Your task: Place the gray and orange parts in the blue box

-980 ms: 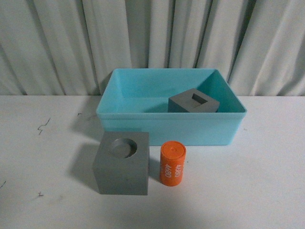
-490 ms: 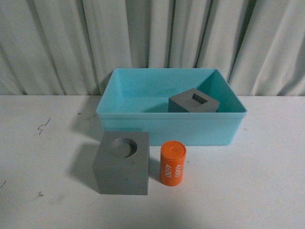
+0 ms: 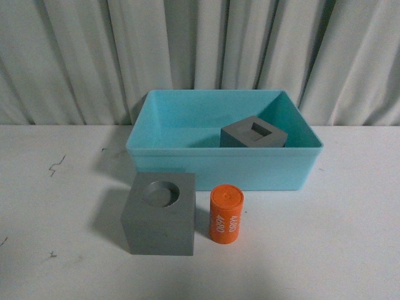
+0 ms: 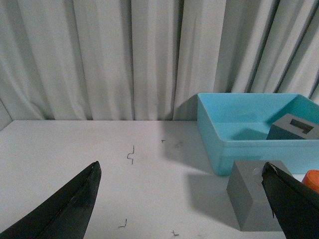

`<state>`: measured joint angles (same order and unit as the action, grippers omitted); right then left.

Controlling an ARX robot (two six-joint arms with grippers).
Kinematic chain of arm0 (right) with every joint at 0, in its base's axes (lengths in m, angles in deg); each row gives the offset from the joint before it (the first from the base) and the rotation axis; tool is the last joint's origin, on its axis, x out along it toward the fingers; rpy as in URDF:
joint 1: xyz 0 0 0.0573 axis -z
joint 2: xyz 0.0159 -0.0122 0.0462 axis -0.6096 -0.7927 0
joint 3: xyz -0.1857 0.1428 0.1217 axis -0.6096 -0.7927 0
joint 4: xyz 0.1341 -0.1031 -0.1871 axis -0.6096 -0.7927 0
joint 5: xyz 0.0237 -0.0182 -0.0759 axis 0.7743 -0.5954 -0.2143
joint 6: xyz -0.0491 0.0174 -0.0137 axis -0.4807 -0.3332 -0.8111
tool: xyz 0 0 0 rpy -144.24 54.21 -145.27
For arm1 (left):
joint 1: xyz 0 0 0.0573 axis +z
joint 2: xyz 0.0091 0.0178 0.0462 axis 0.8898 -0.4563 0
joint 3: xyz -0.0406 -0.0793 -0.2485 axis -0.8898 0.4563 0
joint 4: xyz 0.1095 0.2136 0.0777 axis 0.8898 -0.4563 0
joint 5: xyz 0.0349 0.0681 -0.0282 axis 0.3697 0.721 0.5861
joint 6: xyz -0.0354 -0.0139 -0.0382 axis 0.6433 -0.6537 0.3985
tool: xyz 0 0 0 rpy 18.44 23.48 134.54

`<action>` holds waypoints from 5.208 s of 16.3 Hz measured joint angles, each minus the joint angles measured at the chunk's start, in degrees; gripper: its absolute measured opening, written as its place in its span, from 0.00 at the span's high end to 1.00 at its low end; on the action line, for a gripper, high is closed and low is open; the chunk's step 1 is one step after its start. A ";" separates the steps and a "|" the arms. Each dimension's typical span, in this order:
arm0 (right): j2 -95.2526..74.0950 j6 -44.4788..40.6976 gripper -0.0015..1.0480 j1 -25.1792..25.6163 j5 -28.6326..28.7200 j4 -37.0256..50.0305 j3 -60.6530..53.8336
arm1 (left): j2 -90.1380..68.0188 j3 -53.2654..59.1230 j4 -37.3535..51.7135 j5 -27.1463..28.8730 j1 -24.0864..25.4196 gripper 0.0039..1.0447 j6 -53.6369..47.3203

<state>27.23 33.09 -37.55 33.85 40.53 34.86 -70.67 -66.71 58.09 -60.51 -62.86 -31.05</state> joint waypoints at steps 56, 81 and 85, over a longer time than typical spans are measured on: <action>0.00 0.00 0.06 0.00 0.00 0.00 0.00 | -102.84 -42.91 16.57 -8.85 -11.58 0.80 4.50; 0.00 0.00 0.06 0.00 0.02 0.00 0.00 | -111.91 -70.93 11.04 -4.72 -14.32 0.80 8.15; 0.00 0.00 0.06 0.00 0.00 0.00 0.00 | -113.50 -71.43 11.41 -4.07 -13.46 0.81 7.72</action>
<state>27.23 33.09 -37.55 33.85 40.53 34.86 -184.17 -138.14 69.49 -64.57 -76.33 -23.33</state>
